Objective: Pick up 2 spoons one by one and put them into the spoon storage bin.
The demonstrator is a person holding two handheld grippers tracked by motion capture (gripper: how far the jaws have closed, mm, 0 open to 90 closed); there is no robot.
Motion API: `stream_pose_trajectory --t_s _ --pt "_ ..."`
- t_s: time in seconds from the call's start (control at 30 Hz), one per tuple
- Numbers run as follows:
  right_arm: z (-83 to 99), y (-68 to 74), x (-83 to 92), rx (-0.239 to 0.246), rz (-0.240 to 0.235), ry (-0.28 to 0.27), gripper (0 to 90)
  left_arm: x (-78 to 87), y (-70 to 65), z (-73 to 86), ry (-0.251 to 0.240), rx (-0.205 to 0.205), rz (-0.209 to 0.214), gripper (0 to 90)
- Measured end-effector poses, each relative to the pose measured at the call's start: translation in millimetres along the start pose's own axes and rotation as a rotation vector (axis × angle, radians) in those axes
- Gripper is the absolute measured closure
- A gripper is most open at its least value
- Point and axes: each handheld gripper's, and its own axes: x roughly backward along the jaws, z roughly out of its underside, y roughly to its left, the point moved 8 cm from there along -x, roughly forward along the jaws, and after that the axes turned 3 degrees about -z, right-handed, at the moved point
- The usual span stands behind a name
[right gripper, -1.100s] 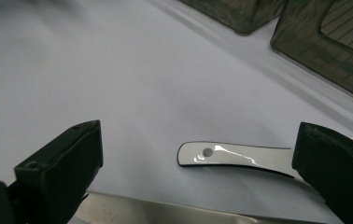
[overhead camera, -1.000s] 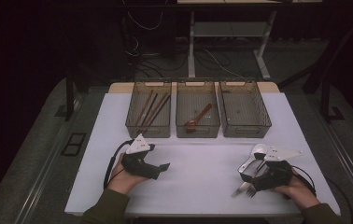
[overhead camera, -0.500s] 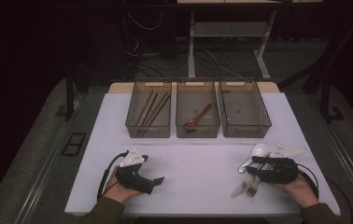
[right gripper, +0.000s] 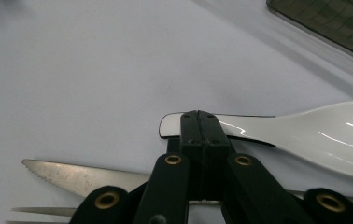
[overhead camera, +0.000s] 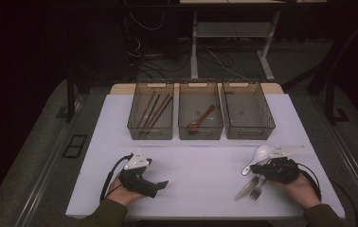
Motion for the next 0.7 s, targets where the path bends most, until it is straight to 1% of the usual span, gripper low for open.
stream_pose_trajectory --t_s 0.07,0.1,0.27,0.33,0.47,0.7 --pt "-0.1 0.3 -2.3 0.000 -0.002 0.005 89.7 -0.2 -0.2 0.2 0.001 0.000 0.000 0.0" --pt "-0.2 0.0 -3.3 0.008 -0.001 0.008 89.7 -0.1 -0.1 0.2 -0.001 0.002 -0.001 0.0" --pt "-2.9 -1.6 -8.1 0.018 -0.001 0.003 89.7 0.6 1.2 1.1 0.002 0.012 -0.001 0.0" --pt "-4.3 -2.5 -9.3 0.015 0.002 0.000 89.7 0.3 1.1 1.5 0.004 0.016 0.000 0.0" --pt "-8.4 -4.5 -12.6 0.018 0.009 -0.006 89.7 0.2 0.5 1.9 0.007 0.002 -0.008 0.2" --pt "-19.8 -8.5 -23.9 0.028 0.015 -0.013 89.7 0.3 1.2 2.0 0.004 -0.003 -0.023 0.9"
